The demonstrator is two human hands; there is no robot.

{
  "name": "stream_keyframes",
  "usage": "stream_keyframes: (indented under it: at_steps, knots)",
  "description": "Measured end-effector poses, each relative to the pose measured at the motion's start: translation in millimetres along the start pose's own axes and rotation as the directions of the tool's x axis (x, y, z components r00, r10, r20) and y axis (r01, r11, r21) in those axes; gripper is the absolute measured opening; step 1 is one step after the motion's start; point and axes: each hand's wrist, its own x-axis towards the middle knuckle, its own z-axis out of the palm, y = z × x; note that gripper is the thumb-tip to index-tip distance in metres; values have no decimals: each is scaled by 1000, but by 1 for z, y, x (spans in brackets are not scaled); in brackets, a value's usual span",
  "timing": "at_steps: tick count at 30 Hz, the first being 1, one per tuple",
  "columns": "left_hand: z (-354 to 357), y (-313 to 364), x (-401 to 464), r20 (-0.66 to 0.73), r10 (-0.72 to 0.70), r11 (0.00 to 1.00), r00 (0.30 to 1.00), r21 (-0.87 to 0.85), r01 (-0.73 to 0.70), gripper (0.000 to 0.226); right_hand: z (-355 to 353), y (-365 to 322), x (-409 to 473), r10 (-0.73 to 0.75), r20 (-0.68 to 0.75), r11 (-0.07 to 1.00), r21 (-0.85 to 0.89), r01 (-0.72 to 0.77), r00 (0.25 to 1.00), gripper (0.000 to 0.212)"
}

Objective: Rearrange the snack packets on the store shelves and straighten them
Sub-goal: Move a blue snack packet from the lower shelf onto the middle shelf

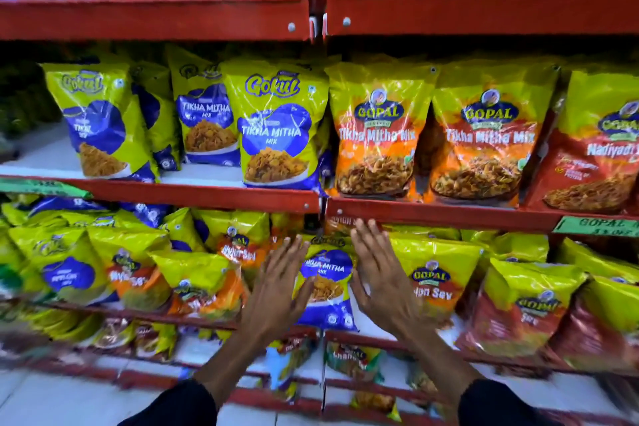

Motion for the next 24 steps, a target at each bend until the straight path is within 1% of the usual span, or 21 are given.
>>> stream_keyframes:
  at_steps: [2, 4, 7, 9, 11, 12, 13, 14, 15, 17, 18, 20, 21, 22, 24]
  knots:
    - [16, -11, -15, 74, -116, 992, 991, -39, 119, 66, 22, 2, -17, 31, 110, 999, 33, -35, 993, 63]
    - [31, -19, -21, 157, -223, 968, 962, -78, 237, 73, 40, 4, -31, 123, 199, 990, 46, -134, 972, 60]
    - [53, -38, -12, 283, -398, 886, 872, -128, 446, 76, 73, 11, -41, 299, 293, 945, 42, -325, 908, 63]
    - [67, -53, 2, 377, -470, 826, 798, -131, 548, 76, 90, 14, -37, 430, 353, 869, 89, -487, 831, 64]
    - [87, -73, 19, 469, -516, 759, 717, -138, 636, 79, 105, 17, -25, 582, 423, 712, 148, -686, 695, 65]
    - [97, -81, 27, 512, -524, 714, 681, -172, 679, 82, 114, 20, -20, 652, 458, 617, 142, -774, 604, 68]
    - [105, -87, 35, 557, -534, 645, 636, -218, 733, 86, 121, 25, -14, 697, 513, 510, 136, -849, 501, 72]
    - [115, -95, 41, 583, -539, 576, 608, -271, 771, 88, 127, 29, -9, 718, 568, 398, 138, -907, 402, 74]
    - [122, -101, 47, 615, -548, 508, 567, -294, 810, 88, 137, 34, -7, 720, 611, 292, 164, -942, 330, 72]
    - [137, -114, 54, 686, -522, 417, 507, -313, 853, 86, 150, 43, -1, 712, 659, 125, 221, -967, 243, 50]
    - [139, -117, 57, 717, -498, 396, 487, -312, 864, 77, 154, 45, 2, 712, 672, 70, 223, -972, 205, 39]
    - [143, -119, 59, 757, -451, 351, 473, -337, 874, 38, 154, 45, 5, 694, 704, 10, 204, -979, 154, 27]
    - [144, -119, 61, 764, -436, 330, 475, -356, 874, 25, 153, 43, 8, 688, 712, -9, 203, -979, 141, 20]
    - [144, -118, 61, 767, -420, 304, 485, -384, 872, 18, 154, 44, 8, 690, 710, -24, 215, -976, 140, 16]
    - [143, -119, 59, 750, -402, 312, 525, -427, 849, 16, 154, 44, 4, 692, 708, -52, 249, -967, 144, 12]
